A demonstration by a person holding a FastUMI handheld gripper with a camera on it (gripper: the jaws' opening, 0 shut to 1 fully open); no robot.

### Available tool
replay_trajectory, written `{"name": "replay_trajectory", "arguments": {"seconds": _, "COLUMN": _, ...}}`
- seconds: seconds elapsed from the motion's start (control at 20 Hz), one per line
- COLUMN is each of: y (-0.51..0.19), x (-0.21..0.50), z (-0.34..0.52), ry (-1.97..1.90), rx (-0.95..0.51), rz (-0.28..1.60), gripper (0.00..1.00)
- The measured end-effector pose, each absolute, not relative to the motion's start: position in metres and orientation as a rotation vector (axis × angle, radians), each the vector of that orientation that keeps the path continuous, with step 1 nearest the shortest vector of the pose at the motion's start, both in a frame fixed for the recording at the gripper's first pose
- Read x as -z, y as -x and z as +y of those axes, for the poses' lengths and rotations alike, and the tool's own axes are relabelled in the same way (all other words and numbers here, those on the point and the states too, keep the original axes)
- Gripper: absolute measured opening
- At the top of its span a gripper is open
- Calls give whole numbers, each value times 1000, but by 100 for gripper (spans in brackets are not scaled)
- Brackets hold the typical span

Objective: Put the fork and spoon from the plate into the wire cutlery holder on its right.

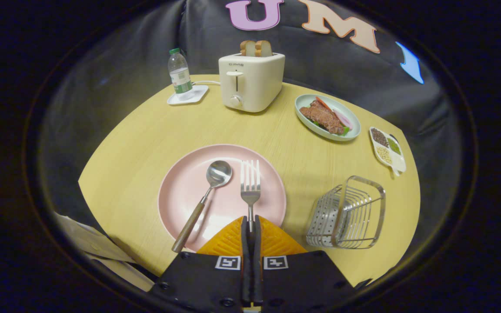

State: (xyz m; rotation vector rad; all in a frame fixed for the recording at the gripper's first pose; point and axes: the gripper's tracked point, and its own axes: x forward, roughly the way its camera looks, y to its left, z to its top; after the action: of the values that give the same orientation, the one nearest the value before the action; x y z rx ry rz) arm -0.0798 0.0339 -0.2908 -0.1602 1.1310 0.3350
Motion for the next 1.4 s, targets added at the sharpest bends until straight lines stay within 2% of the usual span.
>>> {"name": "replay_trajectory", "arguments": {"seconds": 0.8, "y": 74, "x": 243, "z": -62, "ry": 194, "rx": -353, "rz": 1190, "gripper": 6}}
{"name": "replay_trajectory", "arguments": {"seconds": 1.4, "y": 72, "x": 254, "z": -107, "ry": 261, "rx": -347, "rz": 1281, "gripper": 7}}
